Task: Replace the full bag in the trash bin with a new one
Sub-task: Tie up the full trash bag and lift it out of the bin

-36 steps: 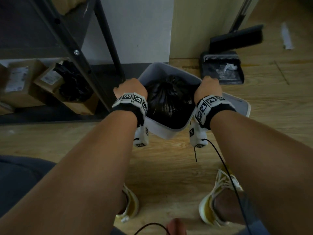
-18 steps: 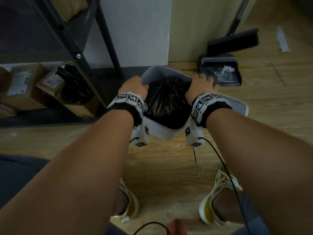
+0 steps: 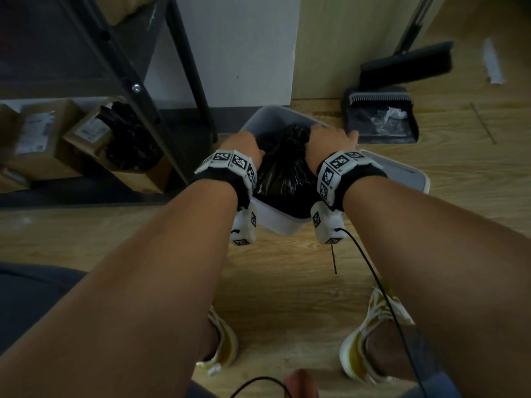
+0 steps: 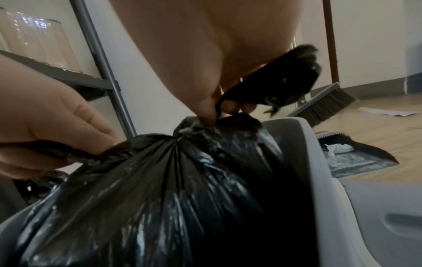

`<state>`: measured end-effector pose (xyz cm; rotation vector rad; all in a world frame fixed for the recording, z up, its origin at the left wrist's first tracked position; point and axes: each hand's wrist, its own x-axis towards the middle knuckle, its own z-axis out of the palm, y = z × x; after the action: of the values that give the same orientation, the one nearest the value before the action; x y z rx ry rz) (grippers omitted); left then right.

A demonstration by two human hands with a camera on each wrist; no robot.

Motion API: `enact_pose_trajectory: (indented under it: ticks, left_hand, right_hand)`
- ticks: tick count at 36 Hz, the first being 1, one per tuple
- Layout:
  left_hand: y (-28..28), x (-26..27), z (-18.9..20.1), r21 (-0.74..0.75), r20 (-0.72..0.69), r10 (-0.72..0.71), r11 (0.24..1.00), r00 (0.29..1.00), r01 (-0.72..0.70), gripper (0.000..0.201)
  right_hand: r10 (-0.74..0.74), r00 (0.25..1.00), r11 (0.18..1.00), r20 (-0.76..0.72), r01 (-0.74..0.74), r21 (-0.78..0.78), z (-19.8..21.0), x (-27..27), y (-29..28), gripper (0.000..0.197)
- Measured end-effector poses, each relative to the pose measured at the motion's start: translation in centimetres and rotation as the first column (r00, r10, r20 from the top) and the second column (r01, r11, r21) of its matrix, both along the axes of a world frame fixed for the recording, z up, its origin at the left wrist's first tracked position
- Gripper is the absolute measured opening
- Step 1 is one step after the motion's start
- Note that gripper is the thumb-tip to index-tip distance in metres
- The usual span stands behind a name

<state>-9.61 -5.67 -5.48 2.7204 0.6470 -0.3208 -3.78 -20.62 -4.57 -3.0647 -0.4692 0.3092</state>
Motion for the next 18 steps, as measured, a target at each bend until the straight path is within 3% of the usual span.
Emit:
enact_pose_trajectory:
  ticks: [4,9,14,18]
  left_hand:
    - [-0.3,0.0,0.0,-0.058,-0.017,-0.035,0.998,0.999,0.034,0.041]
    - [0.0,-0.1,0.6,-0.052,0.036,0.048,0.998,0.998,-0.046,0.037]
    - [0.4,-0.1,1.0,-0.144,0.01,0.025,0.989,1.0,-0.023,0.055]
    - [0.8,-0.5,1.2,-0.193,0.022,-0.001,0.981,1.0,0.006,0.041]
  right_hand:
    - [-0.045,0.998,0.996,0.038,0.041,0.083,0.6,0.2,0.1,0.012]
    - [-0.085,0.99,0.991,0.113,0.072,0.112,0.9,0.0,0.1,0.017]
    - [-0.119,0.985,0.986,0.127,0.102,0.132,1.0,0.0,-0.5,0.014]
    - [-0.14,0.98,0.987,0.139,0.126,0.103,0.7,-0.1,-0.7,0.021]
